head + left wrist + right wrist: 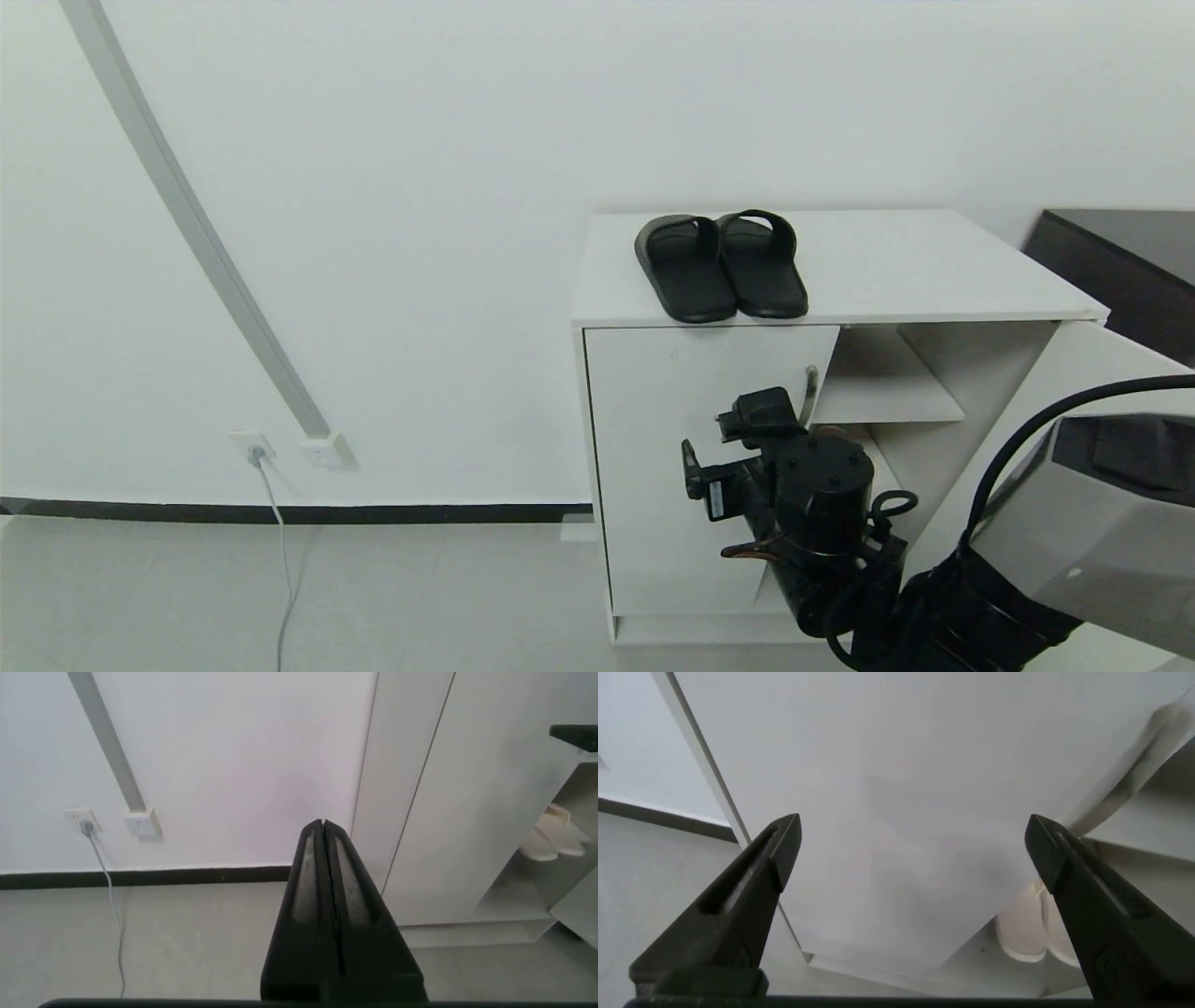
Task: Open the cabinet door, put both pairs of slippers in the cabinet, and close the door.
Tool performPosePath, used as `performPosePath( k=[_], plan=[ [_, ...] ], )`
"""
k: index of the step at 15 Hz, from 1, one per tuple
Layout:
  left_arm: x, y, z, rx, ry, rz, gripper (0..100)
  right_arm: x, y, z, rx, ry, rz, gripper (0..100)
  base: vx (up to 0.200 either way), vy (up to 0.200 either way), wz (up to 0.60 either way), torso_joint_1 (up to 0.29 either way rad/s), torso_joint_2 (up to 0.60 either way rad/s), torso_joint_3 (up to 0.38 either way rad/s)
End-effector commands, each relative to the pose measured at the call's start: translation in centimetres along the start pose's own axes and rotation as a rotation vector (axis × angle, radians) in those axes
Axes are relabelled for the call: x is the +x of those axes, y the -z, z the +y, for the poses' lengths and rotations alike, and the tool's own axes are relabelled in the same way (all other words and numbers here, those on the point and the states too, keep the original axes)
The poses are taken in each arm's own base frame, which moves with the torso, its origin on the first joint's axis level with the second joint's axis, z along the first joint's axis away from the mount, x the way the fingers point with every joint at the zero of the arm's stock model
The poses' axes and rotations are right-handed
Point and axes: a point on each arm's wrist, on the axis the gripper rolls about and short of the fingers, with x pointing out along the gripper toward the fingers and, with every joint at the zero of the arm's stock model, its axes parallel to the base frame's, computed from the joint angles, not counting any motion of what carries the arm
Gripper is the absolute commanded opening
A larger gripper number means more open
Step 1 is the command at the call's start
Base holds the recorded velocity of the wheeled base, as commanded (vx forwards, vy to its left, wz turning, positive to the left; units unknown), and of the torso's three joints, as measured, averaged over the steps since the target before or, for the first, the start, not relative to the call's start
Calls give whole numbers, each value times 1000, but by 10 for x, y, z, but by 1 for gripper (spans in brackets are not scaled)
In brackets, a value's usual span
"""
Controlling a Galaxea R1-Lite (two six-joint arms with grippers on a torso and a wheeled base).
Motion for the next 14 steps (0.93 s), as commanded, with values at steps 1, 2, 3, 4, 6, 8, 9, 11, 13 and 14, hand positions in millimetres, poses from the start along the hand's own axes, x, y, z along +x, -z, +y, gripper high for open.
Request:
performPosePath(
  k=[1, 2, 3, 4, 6, 8, 9, 11, 13, 14],
  plan=[
    [0, 0, 0, 0, 0, 1, 0, -1, 0, 0, -1, -1, -1, 100, 0, 0, 0, 207, -525, -325],
    [0, 0, 0, 0, 0, 1, 0, -1, 0, 0, 0, -1, -1, 100, 0, 0, 0, 232, -530, -305],
    [0, 0, 0, 0, 0, 1, 0, -1, -1, 0, 0, -1, -2, 100, 0, 0, 0, 222, -549, -330],
    [0, 0, 0, 0, -2, 1, 0, -1, -1, 0, 0, -1, -2, 100, 0, 0, 0, 222, -535, -310],
    [0, 0, 0, 0, 0, 1, 0, -1, 0, 0, -1, -1, -1, 100, 0, 0, 0, 237, -562, -327],
    [0, 0, 0, 0, 0, 1, 0, -1, -1, 0, 0, -1, -2, 100, 0, 0, 0, 259, -586, -337],
    [0, 0, 0, 0, 0, 1, 0, -1, -1, 0, 1, -1, -3, 100, 0, 0, 0, 256, -593, -334],
    [0, 0, 0, 0, 0, 1, 0, -1, -1, 0, 1, -1, -3, 100, 0, 0, 0, 269, -606, -327],
    [0, 0, 0, 0, -2, 1, 0, -1, -2, 0, 2, 0, -4, 100, 0, 0, 0, 205, -456, -254],
    [0, 0, 0, 0, -2, 1, 0, -2, -4, -1, 4, 2, -8, 100, 0, 0, 0, 193, -398, -227]
  ],
)
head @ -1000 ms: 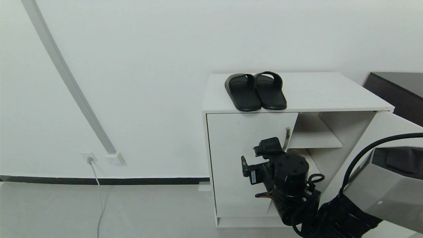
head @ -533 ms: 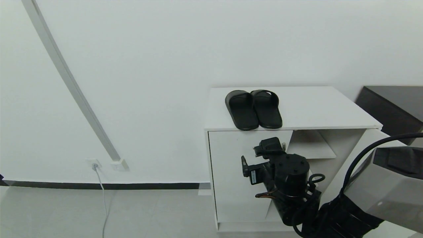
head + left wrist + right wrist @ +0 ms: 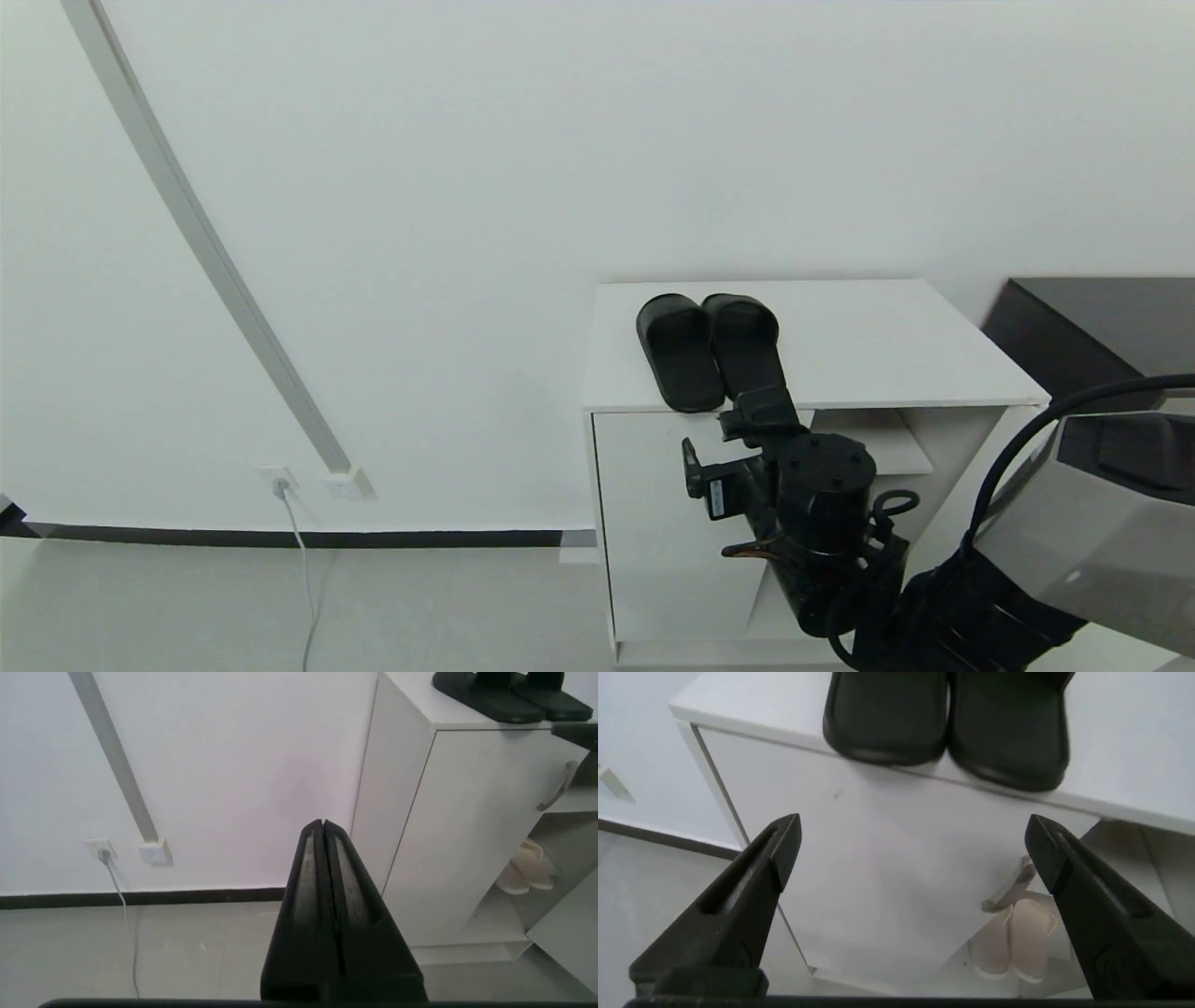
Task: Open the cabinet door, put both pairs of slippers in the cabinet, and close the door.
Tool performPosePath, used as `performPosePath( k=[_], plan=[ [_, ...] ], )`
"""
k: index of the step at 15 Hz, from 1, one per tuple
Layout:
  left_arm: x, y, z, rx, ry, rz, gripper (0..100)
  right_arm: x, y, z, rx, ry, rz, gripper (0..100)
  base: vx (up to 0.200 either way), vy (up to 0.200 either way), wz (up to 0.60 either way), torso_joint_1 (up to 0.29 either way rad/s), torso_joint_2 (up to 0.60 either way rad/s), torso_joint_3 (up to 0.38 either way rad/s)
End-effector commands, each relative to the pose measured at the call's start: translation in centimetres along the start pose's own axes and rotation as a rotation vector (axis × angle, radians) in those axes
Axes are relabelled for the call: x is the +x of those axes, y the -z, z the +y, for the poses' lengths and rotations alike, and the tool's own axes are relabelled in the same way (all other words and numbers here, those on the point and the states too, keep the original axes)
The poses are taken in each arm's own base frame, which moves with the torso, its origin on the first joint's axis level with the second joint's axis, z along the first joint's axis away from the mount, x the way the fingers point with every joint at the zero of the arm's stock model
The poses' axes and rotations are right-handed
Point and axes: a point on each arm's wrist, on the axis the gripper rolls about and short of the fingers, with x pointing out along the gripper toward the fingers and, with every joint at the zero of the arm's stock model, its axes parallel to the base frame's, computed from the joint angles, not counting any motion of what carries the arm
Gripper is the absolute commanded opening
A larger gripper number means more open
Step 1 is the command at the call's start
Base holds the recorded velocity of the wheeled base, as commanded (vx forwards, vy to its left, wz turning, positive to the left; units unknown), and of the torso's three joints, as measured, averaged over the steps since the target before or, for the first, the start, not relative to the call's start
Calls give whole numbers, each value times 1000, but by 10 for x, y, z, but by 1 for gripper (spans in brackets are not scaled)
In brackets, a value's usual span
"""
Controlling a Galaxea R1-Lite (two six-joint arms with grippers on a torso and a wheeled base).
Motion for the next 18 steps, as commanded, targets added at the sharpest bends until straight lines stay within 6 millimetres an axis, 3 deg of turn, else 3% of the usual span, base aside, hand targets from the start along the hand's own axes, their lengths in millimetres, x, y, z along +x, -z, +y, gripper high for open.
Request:
performPosePath(
  k=[1, 7, 13, 18],
  plan=[
    [0, 0, 0, 0, -2, 1, 0, -2, -2, -1, 1, 0, -2, 100, 0, 0, 0, 188, -393, -212],
    [0, 0, 0, 1, 0, 3, 0, 3, -3, -8, 11, 14, -10, 100, 0, 0, 0, 159, -339, -183],
    [0, 0, 0, 1, 0, 3, 0, 16, -5, -9, 9, 19, 8, 100, 0, 0, 0, 5, -13, -6],
    [0, 0, 0, 1, 0, 3, 0, 33, -41, -8, 64, 38, 67, 100, 0, 0, 0, 0, 0, 0]
  ],
)
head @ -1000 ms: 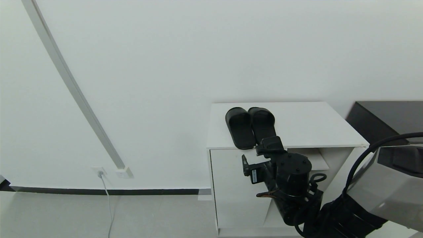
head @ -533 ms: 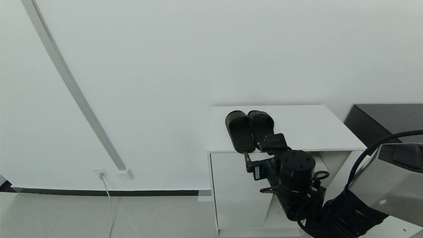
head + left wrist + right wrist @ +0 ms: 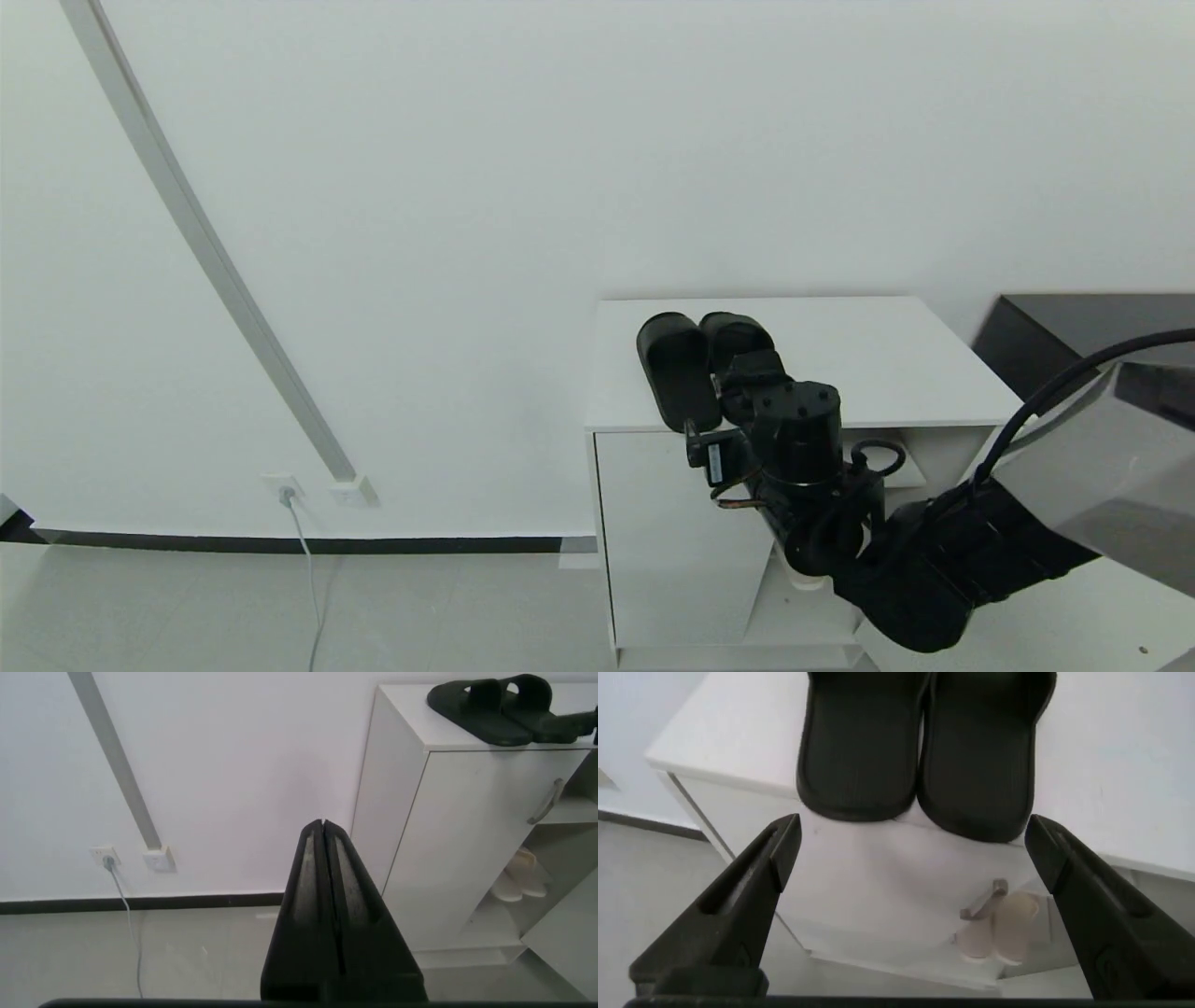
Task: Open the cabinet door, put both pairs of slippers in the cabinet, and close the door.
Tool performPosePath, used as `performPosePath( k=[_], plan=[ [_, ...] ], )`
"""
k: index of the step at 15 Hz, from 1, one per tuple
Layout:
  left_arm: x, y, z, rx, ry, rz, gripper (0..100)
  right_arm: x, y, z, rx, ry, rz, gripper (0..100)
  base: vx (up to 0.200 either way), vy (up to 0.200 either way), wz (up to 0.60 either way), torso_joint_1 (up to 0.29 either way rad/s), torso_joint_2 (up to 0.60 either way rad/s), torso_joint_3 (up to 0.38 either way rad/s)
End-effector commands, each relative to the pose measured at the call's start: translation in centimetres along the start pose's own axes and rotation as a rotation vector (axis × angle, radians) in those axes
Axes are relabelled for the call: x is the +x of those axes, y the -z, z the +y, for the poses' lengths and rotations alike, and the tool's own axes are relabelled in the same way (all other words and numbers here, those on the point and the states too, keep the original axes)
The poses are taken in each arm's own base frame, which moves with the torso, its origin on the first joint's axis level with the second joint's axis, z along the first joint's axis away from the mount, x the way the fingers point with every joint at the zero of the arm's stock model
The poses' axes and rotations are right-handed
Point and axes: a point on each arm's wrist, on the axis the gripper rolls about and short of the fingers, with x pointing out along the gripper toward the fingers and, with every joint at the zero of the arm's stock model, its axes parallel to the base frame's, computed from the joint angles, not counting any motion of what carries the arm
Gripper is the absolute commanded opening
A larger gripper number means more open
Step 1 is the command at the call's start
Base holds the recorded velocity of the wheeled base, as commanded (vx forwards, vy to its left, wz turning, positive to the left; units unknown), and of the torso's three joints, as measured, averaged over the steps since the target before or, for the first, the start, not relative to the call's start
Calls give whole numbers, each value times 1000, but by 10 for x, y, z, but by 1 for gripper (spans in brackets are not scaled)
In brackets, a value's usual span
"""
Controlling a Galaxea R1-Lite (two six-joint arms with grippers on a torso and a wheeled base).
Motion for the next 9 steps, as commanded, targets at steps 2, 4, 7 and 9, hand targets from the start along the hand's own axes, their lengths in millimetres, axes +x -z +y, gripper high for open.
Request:
performPosePath(
  k=[2, 4, 7, 9],
  plan=[
    [0, 0, 0, -1, 0, 1, 0, 4, -36, -2, 96, 12, 28, 100, 0, 0, 0, 0, 0, 0],
    [0, 0, 0, -1, 0, 1, 0, 3, -42, -3, 102, 14, 42, 100, 0, 0, 0, 0, 0, 0],
    [0, 0, 0, -1, 2, 1, 0, 3, -43, -2, 103, 12, 39, 100, 133, 0, 0, 0, -2, 2],
    [0, 0, 0, -1, 2, 1, 0, 2, -43, -2, 103, 11, 39, 100, 200, 0, 0, -5, -2, 2]
  ],
)
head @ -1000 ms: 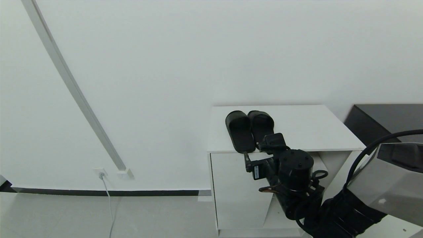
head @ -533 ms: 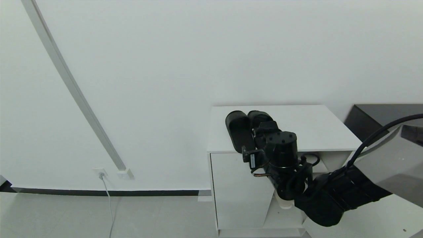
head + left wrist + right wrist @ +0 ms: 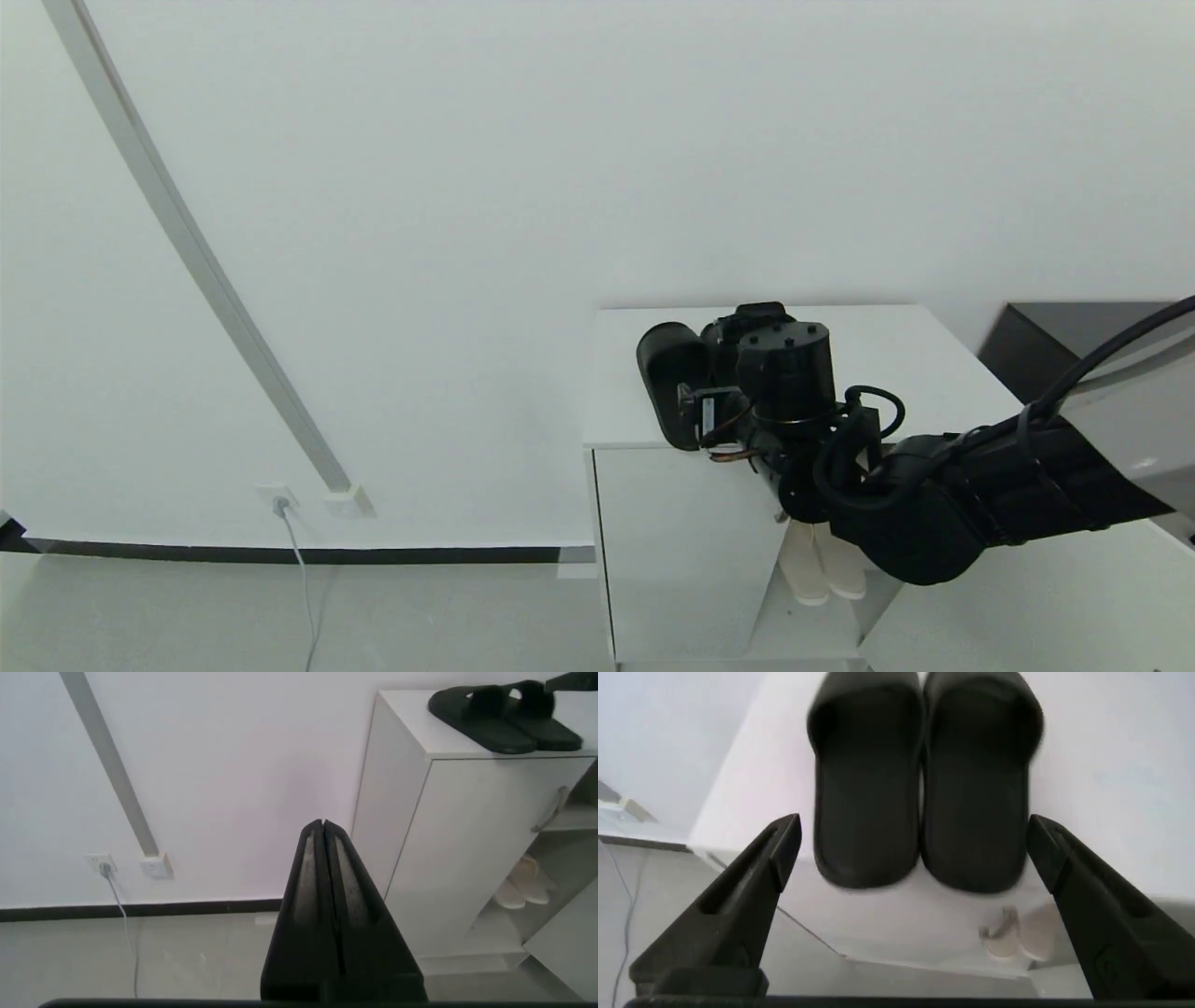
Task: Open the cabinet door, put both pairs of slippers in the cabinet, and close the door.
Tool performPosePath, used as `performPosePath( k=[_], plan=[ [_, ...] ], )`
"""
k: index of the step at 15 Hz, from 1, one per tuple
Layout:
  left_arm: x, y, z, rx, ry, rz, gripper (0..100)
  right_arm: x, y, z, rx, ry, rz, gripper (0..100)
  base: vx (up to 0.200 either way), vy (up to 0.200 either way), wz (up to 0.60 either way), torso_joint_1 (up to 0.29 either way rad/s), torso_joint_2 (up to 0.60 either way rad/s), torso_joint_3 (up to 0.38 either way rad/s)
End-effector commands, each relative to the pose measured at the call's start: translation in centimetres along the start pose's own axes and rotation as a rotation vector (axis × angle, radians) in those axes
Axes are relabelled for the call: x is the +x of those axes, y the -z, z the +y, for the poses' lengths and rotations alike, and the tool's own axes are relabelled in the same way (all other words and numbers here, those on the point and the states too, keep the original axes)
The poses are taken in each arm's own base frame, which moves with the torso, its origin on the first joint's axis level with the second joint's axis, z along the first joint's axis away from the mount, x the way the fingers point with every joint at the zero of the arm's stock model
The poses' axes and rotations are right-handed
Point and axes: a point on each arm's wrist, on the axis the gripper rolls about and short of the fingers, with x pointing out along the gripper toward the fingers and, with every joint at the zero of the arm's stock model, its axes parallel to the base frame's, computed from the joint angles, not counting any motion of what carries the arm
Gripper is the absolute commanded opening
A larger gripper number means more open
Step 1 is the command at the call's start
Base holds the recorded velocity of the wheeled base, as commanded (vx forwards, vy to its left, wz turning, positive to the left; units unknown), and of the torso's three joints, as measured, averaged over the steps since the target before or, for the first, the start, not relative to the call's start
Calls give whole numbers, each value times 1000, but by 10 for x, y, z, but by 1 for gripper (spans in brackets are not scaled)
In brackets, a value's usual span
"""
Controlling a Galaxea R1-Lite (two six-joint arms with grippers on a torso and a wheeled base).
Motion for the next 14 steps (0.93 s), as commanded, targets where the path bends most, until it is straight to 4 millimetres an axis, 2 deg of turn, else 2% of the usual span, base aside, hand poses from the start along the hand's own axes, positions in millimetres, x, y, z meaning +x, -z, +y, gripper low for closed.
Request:
performPosePath(
  k=[1, 2, 5, 10, 11, 13, 14],
  plan=[
    [0, 0, 0, -1, -1, 2, 0, -1, -1, 0, 3, -1, -3, 100, 200, 0, 0, 7, 7, 2],
    [0, 0, 0, -1, -1, 2, 0, -2, 0, 0, 0, -2, 1, 100, 200, 0, 0, 2, 7, 2],
    [0, 0, 0, -1, -1, 2, 0, -2, 4, 2, -10, -6, 11, 100, 0, 0, 0, 0, 0, 0],
    [0, 0, 0, -2, -3, 2, 0, 17, 25, 8, -24, 6, 37, 100, 0, 0, 0, 0, 0, 0],
    [0, 0, 0, -2, -3, 2, 0, 26, 32, 9, -26, 14, 41, 100, 0, 0, 0, 0, 0, 0],
    [0, 0, 0, -2, -3, 2, 0, 37, 35, 9, -13, 25, 27, 100, 0, 0, 0, 0, 0, 0],
    [0, 0, 0, -4, -3, 2, 0, 49, 38, 7, -2, 41, 17, 100, 0, 0, 0, 0, 0, 0]
  ],
)
